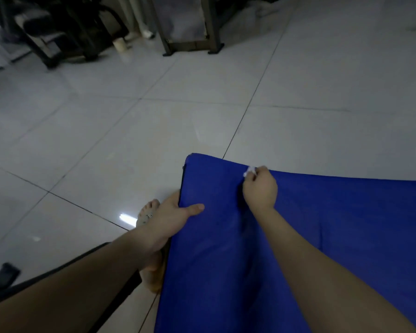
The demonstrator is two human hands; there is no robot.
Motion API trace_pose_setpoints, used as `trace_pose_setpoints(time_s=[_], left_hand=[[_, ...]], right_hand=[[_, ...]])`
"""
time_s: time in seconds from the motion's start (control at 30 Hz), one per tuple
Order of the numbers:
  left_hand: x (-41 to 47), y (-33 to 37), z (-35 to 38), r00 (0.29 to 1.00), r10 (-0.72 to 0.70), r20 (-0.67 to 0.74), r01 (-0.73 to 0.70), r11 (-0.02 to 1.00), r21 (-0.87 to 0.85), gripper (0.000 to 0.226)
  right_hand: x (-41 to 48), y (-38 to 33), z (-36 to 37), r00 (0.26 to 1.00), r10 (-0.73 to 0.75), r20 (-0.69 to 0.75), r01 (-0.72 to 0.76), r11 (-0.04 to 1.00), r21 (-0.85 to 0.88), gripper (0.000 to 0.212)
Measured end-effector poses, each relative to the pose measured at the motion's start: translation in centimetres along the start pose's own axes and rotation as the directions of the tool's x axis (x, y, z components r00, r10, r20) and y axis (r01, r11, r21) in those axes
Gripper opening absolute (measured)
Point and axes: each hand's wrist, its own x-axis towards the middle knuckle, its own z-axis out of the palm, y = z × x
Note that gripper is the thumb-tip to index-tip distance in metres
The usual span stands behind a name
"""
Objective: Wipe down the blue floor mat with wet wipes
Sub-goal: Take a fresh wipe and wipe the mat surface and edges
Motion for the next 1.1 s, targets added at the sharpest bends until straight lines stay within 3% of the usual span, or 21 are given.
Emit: trace_pose_setpoints(time_s=[0.07, 0.13, 0.3, 0.4, 0.47, 0.53, 0.67, 0.73, 0.8, 0.9, 1.0, 1.1], left_hand=[[-2.2, 2.0, -0.1, 0.999, 0.042, -0.011, -0.042, 0.999, -0.013, 0.042], [-3.6, 3.5, -0.1, 0.995, 0.093, -0.018, -0.094, 0.995, -0.037, 0.034], [-8.7, 6.3, 0.4, 0.982, 0.191, 0.003, -0.190, 0.977, -0.092, 0.045], [-11.1, 7.6, 1.4, 0.964, 0.264, 0.013, -0.261, 0.959, -0.109, 0.053], [-12.6, 8.6, 2.1, 0.952, 0.304, 0.009, -0.302, 0.947, -0.114, 0.053], [-13.4, 9.2, 2.2, 0.949, 0.315, -0.008, -0.312, 0.938, -0.152, 0.044], [-14.5, 9.7, 1.8, 0.941, 0.337, 0.003, -0.329, 0.921, -0.210, 0.036], [-14.8, 10.0, 1.9, 0.934, 0.356, 0.044, -0.341, 0.919, -0.198, 0.035], [-14.9, 10.4, 2.4, 0.918, 0.393, 0.054, -0.379, 0.910, -0.167, 0.034], [-15.2, 11.1, 3.4, 0.902, 0.430, 0.029, -0.423, 0.897, -0.125, 0.033], [-15.5, 11.3, 3.9, 0.904, 0.428, 0.011, -0.425, 0.900, -0.097, 0.034], [-15.5, 11.3, 3.9, 0.901, 0.433, 0.009, -0.430, 0.898, -0.091, 0.040]], right_hand=[[-2.4, -4.8, -1.0, 0.989, -0.135, 0.055, 0.134, 0.991, 0.016, 0.027], [-4.7, -9.1, -0.9, 0.956, -0.277, 0.097, 0.275, 0.961, 0.034, 0.031], [-9.2, -17.0, -4.3, 0.799, -0.587, 0.134, 0.593, 0.805, -0.008, 0.026], [-9.8, -18.7, -7.2, 0.726, -0.672, 0.146, 0.687, 0.718, -0.114, 0.023], [-10.3, -19.2, -9.4, 0.724, -0.679, 0.123, 0.690, 0.711, -0.139, 0.021], [-9.8, -18.6, -11.4, 0.786, -0.615, 0.057, 0.616, 0.773, -0.150, 0.022], [-6.1, -10.0, -16.4, 0.970, -0.239, -0.037, 0.224, 0.944, -0.242, 0.034], [-5.5, -5.3, -18.6, 0.994, -0.083, -0.069, 0.061, 0.959, -0.278, 0.043], [-5.3, -4.2, -19.0, 0.992, 0.008, -0.129, -0.031, 0.983, -0.179, 0.046], [-6.0, -8.8, -17.7, 0.985, -0.004, -0.171, 0.010, 0.999, 0.038, 0.040], [-8.3, -14.7, -15.9, 0.970, -0.175, -0.167, 0.197, 0.972, 0.131, 0.029], [-11.5, -18.5, -14.7, 0.911, -0.395, -0.116, 0.410, 0.893, 0.184, 0.031]])
